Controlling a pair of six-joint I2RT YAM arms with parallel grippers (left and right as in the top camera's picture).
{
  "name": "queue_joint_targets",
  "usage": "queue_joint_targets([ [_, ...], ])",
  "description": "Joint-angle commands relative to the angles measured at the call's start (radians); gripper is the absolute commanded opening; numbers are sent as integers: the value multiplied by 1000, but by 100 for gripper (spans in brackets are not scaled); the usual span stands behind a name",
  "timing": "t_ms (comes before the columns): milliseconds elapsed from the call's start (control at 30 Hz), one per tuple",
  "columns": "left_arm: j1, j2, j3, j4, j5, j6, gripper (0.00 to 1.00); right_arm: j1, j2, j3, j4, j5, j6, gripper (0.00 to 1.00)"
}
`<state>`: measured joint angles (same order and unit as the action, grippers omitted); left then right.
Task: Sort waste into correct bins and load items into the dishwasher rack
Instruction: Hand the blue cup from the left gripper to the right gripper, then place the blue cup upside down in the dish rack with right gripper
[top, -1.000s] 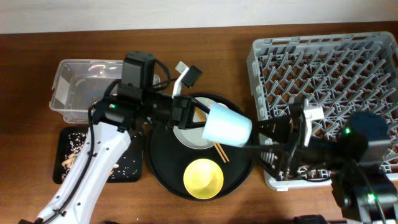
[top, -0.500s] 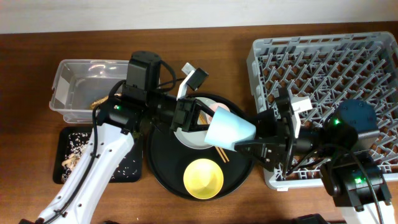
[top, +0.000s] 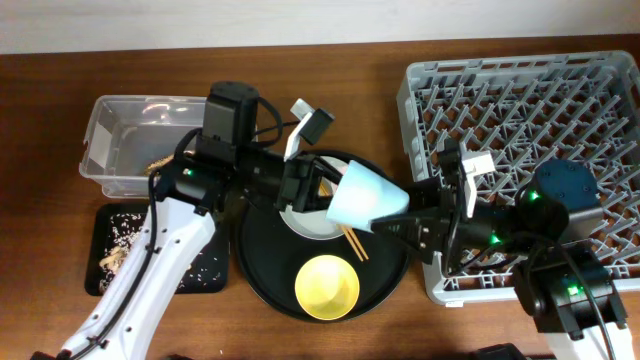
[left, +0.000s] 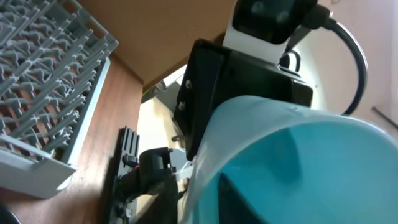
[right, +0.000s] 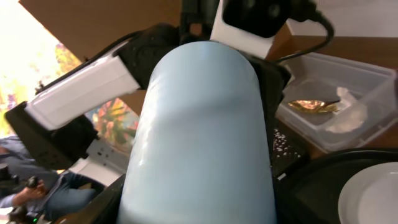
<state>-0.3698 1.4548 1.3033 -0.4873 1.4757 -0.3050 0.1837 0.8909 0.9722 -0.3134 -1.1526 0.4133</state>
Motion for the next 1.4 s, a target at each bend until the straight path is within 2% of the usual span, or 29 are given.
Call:
queue_joint_targets([
  [0, 5, -4, 6, 2, -123, 31, 38, 11, -7, 13, 3, 60, -15, 45],
  [33, 16, -4, 6, 1, -180, 31, 48, 11, -7, 13, 3, 93, -15, 45],
  [100, 62, -4, 6, 1, -306, 31, 56, 11, -7, 13, -16, 186, -16, 45],
  [200, 167, -4, 6, -3, -452, 31, 60, 11, 0, 13, -148, 396, -58, 45],
  [300, 267, -4, 6, -49, -496, 31, 67, 11, 34, 31, -338, 673, -69, 45],
  [400, 285, -4, 6, -124, -536, 79, 69, 11, 121, 184, -570, 881, -88, 46],
  [467, 285, -4, 6, -201, -618, 91, 84, 11, 239, 360, -776, 1097, -100, 46],
  [500, 285, -4, 6, -236, -671, 91, 85, 11, 303, 444, -865, 1181, -103, 46],
  [533, 285, -4, 6, -274, -733, 91, 91, 11, 393, 535, -959, 1241, -119, 45],
  [600, 285, -4, 6, -330, -803, 91, 92, 11, 529, 637, -1069, 1286, -122, 44],
  [800, 285, -4, 6, -394, -872, 91, 92, -27, 762, 652, -1113, 1310, -155, 38],
  [1033, 285, -4, 6, -397, -872, 91, 92, -66, 783, 645, -1197, 1284, -173, 38],
  [1333, 285, -4, 6, -397, -871, 91, 92, -66, 783, 516, -1096, 1269, -174, 38],
  [1367, 285, -4, 6, -397, -871, 91, 92, -66, 783, 509, -1095, 1269, -174, 40],
])
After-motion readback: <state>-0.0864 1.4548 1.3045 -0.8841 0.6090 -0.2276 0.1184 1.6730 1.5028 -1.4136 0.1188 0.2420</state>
